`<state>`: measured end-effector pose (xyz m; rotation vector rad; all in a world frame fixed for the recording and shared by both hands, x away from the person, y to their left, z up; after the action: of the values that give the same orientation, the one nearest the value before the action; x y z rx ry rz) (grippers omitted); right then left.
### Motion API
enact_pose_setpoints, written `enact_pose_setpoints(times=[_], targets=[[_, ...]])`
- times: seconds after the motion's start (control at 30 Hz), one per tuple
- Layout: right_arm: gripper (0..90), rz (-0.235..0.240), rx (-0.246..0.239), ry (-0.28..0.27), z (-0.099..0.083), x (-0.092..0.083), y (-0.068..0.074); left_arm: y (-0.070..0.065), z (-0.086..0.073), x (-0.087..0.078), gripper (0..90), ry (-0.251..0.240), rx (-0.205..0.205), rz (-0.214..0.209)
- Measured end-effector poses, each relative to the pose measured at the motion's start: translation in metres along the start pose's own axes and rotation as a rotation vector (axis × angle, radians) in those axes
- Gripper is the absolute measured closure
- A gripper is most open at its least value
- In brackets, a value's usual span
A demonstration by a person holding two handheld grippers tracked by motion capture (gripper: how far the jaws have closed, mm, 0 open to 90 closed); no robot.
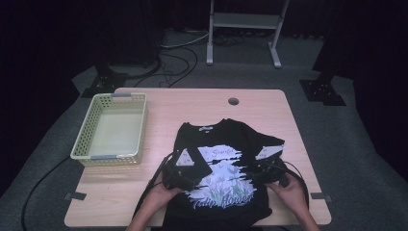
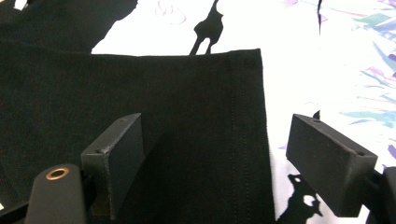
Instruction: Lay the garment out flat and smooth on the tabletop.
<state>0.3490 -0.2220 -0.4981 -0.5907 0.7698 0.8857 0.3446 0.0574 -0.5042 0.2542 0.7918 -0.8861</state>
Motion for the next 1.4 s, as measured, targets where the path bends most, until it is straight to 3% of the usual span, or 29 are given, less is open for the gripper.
enact_pose_setpoints(times=[0.17, 0.43, 0.7, 0.83, 1.07, 1.1, 1.2, 1.27, 1.33, 1.4], targets=[[42.1, 0.009, -0.035, 0.007, -0.003, 0.003, 0.017, -0.004, 0.004, -0.004, 18.4, 0.007, 0.017, 0.001], [40.5, 0.028, -0.006, -0.049, -0.02, -0.006, 0.022, -0.013, 0.016, -0.005, 18.5, 0.004, 0.037, 0.004], [39.9, 0.034, -0.024, -0.079, -0.041, -0.02, 0.031, -0.025, 0.027, 0.004, 18.5, 0.021, 0.062, -0.005], [39.8, 0.038, -0.032, -0.088, -0.051, -0.028, 0.035, -0.035, 0.034, 0.016, 18.6, 0.04, 0.081, -0.039], [39.8, 0.049, -0.045, -0.081, -0.065, -0.039, 0.038, -0.049, 0.041, 0.031, 20.3, 0.049, 0.129, -0.095], [39.8, 0.051, -0.048, -0.08, -0.067, -0.041, 0.038, -0.051, 0.042, 0.033, 24.0, 0.051, 0.141, -0.11], [39.6, 0.054, -0.05, -0.079, -0.071, -0.044, 0.039, -0.056, 0.045, 0.041, 26.0, 0.056, 0.183, -0.127], [39.7, 0.057, -0.053, -0.079, -0.073, -0.046, 0.039, -0.06, 0.047, 0.046, 32.1, 0.058, 0.215, -0.142], [39.6, 0.058, -0.051, -0.077, -0.074, -0.046, 0.039, -0.062, 0.049, 0.05, 36.0, 0.075, 0.236, -0.146], [39.6, 0.059, -0.052, -0.078, -0.074, -0.046, 0.039, -0.065, 0.051, 0.055, 40.5, 0.107, 0.286, -0.143]])
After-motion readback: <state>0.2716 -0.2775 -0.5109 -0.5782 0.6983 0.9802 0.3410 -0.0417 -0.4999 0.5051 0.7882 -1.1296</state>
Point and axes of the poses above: each handheld gripper's, and its own axes: x roughly forward along the jaws, z roughly out of its top, y roughly to its left, the point moved 5 cm from there along x, roughly forward along the jaws, and after that the axes turned 12 degrees about -x, right-handed, at the moved point
